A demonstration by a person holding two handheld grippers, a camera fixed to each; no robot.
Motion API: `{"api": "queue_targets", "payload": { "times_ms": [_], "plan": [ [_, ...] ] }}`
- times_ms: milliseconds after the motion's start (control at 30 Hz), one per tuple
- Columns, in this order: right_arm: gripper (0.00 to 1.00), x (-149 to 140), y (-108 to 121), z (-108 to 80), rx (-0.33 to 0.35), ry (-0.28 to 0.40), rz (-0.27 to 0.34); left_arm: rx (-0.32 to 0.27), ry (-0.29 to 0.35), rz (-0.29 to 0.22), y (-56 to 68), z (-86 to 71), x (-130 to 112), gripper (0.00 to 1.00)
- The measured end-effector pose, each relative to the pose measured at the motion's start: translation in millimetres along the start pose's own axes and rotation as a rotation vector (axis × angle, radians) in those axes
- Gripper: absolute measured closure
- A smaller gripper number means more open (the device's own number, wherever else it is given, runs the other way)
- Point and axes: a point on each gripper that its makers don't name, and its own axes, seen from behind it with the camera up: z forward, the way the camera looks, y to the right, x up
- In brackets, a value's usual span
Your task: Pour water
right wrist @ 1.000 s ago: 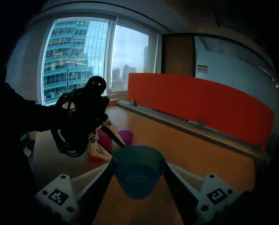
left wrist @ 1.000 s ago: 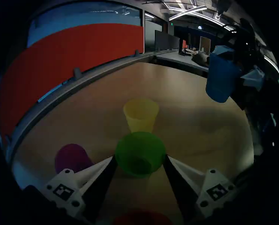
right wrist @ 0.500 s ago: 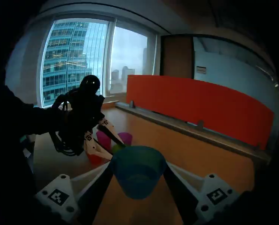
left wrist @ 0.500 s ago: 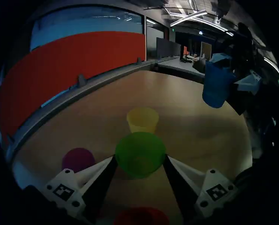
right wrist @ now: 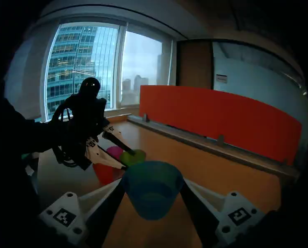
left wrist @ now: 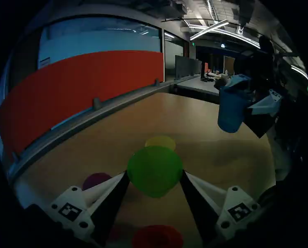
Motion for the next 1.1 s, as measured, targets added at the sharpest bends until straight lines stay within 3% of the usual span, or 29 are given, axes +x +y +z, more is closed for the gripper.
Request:
{"api": "queue_targets", "payload": {
  "times_ms": [700,1100],
  "plan": [
    [0.08,18.3,-8.7,5.1,0.01,0.031,-0.003,0.071,0.154,-0.036,-30.2,-53.5,47.4,0.13],
    [0.08,27.6,-15.4,8.6,0.021,0.046,-0.003,0.094,0.224,-0.04,-34.2,-78.0,65.8,0.13]
  ]
}}
